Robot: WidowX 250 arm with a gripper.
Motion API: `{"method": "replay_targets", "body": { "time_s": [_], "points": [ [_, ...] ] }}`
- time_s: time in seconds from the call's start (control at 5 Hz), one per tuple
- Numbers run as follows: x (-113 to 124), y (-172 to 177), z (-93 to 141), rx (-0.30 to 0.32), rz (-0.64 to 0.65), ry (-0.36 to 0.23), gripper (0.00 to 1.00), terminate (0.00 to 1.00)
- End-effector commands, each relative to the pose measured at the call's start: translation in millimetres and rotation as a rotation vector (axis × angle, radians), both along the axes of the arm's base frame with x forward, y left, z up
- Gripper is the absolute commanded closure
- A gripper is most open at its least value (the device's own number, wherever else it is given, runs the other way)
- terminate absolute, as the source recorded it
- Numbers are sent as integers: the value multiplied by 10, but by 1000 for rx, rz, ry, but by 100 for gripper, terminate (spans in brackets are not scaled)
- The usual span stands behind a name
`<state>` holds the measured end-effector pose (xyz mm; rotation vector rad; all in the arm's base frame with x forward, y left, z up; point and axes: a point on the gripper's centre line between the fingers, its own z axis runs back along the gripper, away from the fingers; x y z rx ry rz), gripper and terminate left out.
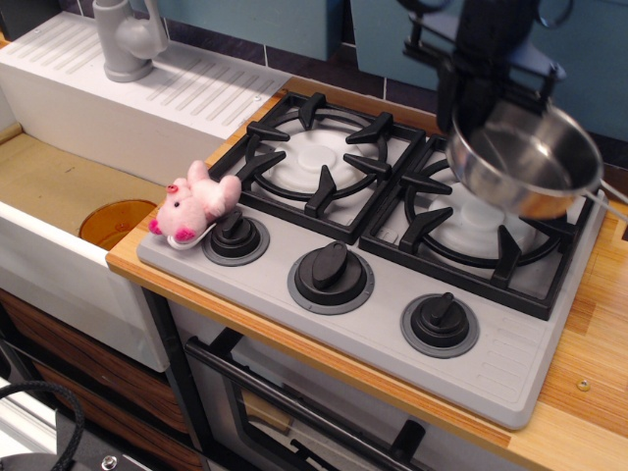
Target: Put pan on stove and put stuffedpig in pan
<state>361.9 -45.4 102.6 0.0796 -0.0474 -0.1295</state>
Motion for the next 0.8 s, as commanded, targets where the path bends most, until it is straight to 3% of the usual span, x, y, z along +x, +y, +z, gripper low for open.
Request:
{"method": "replay_targets", "body": {
  "time_s": [0.0,0.6],
  "points": [
    [193,394,345,-14,-58,-65,100,0],
    [92,774,294,-4,-63,-72,100,0]
  ]
}}
